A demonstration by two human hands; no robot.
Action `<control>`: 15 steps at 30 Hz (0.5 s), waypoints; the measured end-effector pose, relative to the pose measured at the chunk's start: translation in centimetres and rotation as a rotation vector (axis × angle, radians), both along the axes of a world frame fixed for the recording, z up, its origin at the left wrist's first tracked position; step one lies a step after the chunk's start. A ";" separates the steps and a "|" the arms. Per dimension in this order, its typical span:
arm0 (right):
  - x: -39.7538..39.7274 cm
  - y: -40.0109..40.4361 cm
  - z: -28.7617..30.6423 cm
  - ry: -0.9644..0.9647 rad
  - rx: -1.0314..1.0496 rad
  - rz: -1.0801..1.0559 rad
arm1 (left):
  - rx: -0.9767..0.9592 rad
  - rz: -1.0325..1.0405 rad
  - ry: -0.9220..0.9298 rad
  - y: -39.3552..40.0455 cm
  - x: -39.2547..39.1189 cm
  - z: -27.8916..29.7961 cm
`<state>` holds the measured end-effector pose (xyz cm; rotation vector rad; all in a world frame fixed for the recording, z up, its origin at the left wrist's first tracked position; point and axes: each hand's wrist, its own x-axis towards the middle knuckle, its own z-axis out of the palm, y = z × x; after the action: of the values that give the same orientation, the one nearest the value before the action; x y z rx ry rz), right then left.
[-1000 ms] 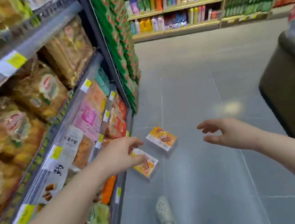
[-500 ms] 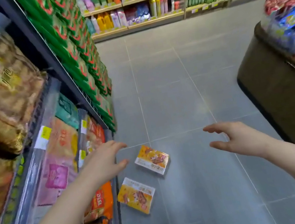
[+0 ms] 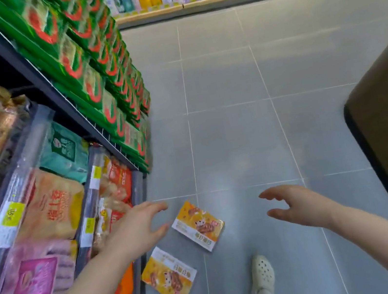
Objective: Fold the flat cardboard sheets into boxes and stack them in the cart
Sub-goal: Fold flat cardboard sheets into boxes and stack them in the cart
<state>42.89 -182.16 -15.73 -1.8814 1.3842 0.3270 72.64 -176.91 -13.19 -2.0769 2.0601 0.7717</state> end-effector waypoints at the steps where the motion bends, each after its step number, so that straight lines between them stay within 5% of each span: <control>1: -0.1 -1.3 -0.9 -0.001 0.014 -0.003 | 0.005 0.010 0.012 -1.0 -0.2 -0.8; 9: 2.3 -8.0 -11.4 0.009 0.133 0.001 | 0.165 0.131 0.117 -6.9 0.5 -12.4; 15: 5.2 -8.7 -27.0 -0.057 0.247 -0.146 | 0.250 0.196 0.167 -9.8 3.2 -29.0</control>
<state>48.06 -190.86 -42.69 -1.5684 1.3673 0.3511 75.82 -186.69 -42.21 -2.1542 1.7400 1.2033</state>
